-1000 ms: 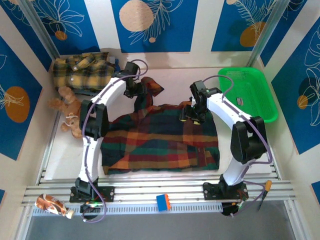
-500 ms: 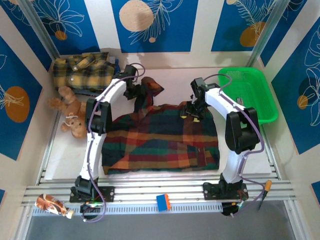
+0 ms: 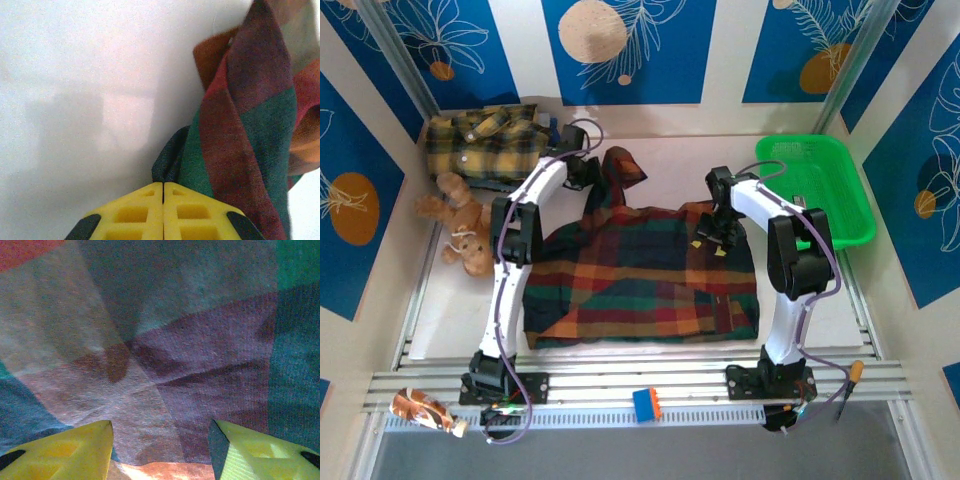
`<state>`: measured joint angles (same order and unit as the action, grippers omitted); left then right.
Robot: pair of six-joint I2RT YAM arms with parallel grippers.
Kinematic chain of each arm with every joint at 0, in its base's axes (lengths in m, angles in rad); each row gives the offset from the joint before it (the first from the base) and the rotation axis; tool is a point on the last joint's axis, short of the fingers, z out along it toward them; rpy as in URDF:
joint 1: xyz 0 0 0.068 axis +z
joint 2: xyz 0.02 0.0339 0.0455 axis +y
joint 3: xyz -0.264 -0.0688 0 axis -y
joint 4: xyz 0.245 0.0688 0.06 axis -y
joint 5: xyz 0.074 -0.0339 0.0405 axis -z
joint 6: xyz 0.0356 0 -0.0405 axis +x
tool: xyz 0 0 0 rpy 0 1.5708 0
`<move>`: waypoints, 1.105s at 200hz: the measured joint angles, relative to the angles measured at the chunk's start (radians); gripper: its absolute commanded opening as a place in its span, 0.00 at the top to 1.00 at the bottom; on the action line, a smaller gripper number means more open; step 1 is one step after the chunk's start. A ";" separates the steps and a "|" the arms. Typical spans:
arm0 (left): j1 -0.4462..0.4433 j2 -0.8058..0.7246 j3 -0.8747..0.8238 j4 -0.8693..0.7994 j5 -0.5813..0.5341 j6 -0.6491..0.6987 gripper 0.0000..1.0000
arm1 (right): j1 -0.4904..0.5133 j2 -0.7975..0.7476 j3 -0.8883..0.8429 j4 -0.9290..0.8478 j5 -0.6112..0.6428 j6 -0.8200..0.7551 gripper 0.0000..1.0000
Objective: Fold and stack the long sleeve shirts
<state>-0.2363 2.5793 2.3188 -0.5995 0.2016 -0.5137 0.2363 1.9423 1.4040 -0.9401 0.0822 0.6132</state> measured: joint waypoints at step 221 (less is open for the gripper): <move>0.101 -0.034 0.088 0.049 0.079 0.172 0.16 | -0.011 0.019 0.095 -0.024 0.017 -0.037 0.41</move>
<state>-0.1356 2.5454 2.4069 -0.5503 0.2810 -0.3412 0.2253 1.9617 1.4986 -0.9646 0.0990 0.5766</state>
